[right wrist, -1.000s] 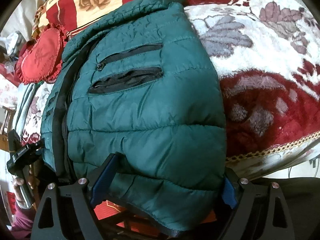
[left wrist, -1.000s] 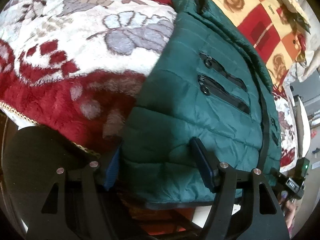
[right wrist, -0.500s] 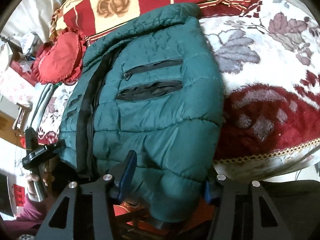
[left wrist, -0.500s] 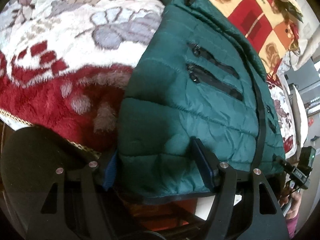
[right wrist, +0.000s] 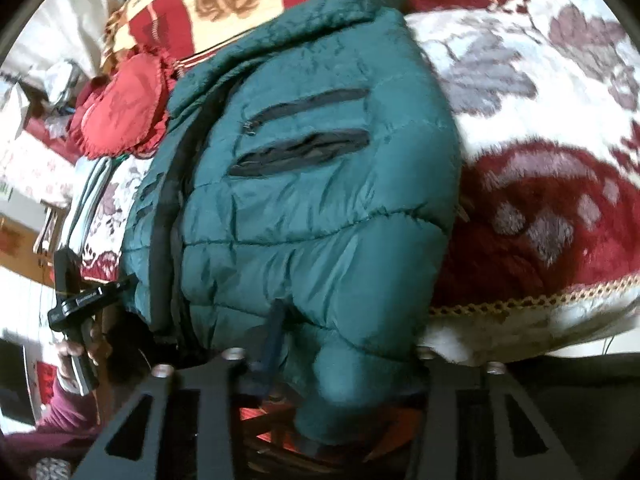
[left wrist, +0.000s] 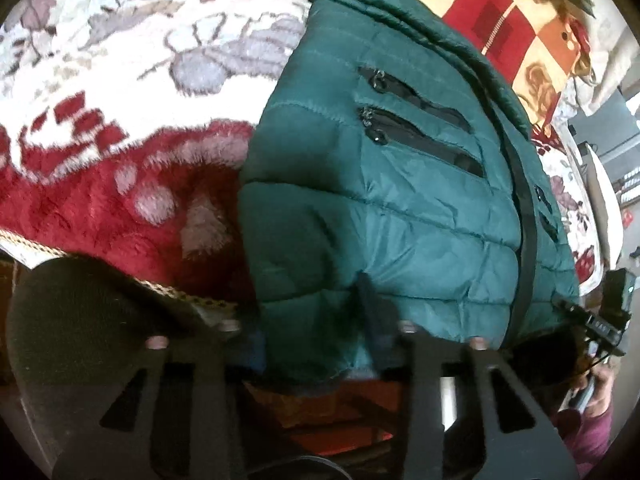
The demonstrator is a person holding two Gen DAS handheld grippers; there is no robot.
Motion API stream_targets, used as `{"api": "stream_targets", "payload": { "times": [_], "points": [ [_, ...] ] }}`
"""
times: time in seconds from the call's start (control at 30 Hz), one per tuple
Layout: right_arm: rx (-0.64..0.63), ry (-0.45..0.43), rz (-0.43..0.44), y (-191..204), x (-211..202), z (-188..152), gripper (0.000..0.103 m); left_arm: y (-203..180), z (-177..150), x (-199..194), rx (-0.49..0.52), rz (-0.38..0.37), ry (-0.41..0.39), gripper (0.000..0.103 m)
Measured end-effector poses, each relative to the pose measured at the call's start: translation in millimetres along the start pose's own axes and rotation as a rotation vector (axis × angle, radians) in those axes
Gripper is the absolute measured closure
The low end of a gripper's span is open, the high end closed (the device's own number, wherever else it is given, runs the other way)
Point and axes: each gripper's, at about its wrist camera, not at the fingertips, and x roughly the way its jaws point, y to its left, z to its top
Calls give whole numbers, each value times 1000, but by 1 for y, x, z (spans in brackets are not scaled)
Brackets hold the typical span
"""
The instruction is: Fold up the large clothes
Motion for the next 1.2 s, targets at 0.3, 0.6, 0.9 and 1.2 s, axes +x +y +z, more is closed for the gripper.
{"api": "stream_targets", "payload": {
  "times": [0.3, 0.6, 0.9, 1.2],
  "points": [
    [-73, -130, 72, 30, -42, 17, 84, -14, 10, -49, 28, -74, -136, 92],
    [-113, -292, 126, 54, -83, 66, 84, -40, 58, -98, 72, -93, -312, 92],
    [-109, -383, 89, 60, -95, 129, 85, -60, 110, -113, 57, -57, -412, 92],
    [-85, -422, 19, 51, -86, 189, 85, -81, 159, -109, 74, 18, -477, 92]
  ]
}}
